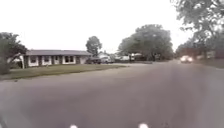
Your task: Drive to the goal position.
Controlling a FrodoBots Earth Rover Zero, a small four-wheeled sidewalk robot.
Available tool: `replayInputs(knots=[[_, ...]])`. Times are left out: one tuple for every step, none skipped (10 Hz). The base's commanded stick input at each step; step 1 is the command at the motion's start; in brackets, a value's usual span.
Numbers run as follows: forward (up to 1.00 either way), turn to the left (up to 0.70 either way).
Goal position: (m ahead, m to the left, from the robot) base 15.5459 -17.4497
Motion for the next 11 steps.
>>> replayInputs(knots=[[1.0,-0.01],[1.0,0.0],[1.0,0.0],[1.0,0.0],[1.0,0.0],[1.0,0.0],[1.0,0.0],[1.0,0.0],[1.0,0.0],[1.0,0.0],[1.0,0.0]])
